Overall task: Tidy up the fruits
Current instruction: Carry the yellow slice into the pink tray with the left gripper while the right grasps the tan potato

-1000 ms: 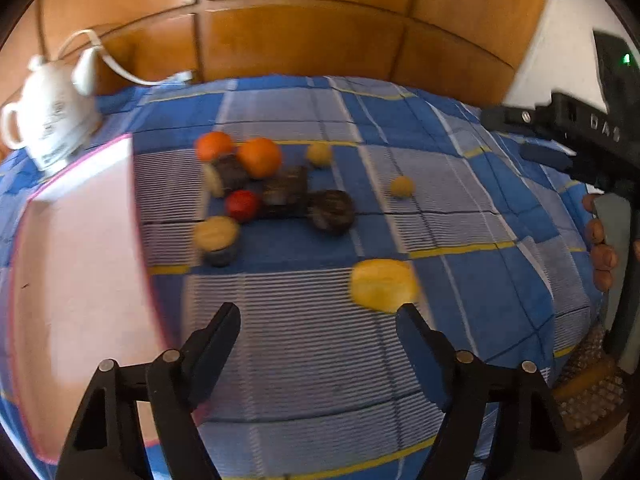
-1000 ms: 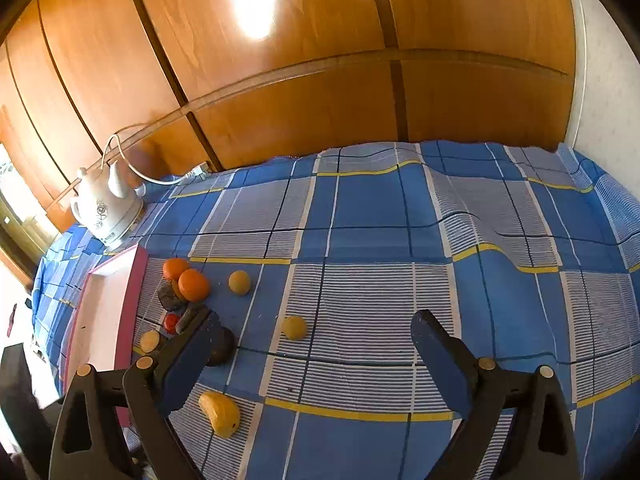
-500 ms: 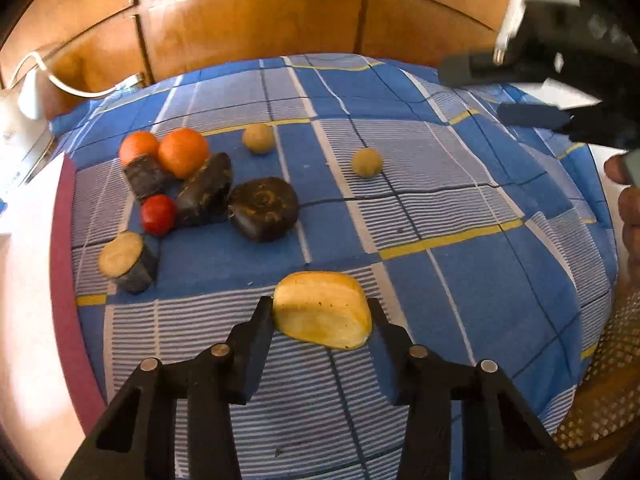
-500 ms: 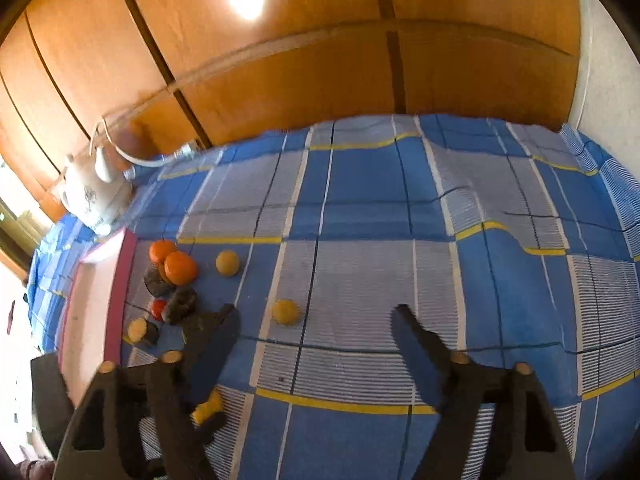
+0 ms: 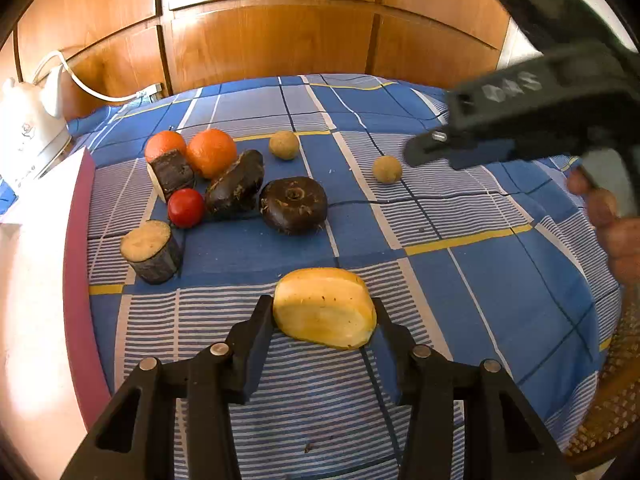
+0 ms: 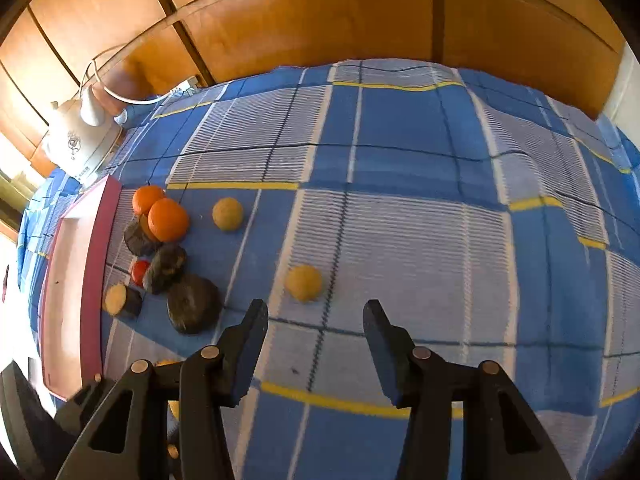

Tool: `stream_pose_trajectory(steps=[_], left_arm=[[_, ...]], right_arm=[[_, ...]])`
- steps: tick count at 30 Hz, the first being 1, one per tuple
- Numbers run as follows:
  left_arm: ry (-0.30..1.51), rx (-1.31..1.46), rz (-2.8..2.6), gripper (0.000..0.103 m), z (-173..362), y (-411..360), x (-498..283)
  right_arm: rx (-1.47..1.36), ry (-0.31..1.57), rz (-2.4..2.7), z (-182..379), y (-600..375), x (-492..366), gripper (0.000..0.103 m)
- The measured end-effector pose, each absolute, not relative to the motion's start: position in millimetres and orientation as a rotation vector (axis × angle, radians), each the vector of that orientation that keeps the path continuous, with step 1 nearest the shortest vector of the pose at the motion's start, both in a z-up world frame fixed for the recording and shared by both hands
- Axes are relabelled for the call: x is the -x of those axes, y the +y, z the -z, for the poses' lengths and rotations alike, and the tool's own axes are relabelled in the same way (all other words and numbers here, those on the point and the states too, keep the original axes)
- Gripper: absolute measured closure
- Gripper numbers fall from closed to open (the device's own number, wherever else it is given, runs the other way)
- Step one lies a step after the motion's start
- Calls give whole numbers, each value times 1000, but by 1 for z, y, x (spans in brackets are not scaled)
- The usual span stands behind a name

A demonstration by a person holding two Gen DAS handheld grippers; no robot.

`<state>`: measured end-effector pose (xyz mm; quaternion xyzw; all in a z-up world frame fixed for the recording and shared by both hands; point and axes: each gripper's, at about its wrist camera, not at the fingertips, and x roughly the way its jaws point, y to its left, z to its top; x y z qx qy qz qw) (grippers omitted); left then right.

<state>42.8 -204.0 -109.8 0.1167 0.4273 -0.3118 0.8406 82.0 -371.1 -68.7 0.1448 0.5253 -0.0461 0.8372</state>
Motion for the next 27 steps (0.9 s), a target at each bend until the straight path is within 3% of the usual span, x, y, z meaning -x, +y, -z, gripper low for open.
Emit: stream_pose_trajectory(steps=[6, 8, 9, 16, 27], left_arm=[[894, -252, 658, 55, 110, -204, -41], [890, -258, 660, 56, 109, -205, -40], [891, -257, 662, 57, 109, -205, -40], [943, -132, 665, 58, 90, -181, -53], [866, 71, 404, 58, 34, -64, -115]], right_arm=[[-262, 1125, 101, 86, -364, -103, 53], [-248, 1149, 75, 94, -361, -106, 75], [-227, 1154, 75, 97, -359, -106, 79], [-200, 1144, 66, 98, -358, -105, 79], [-139, 1138, 71, 98, -348, -105, 79]])
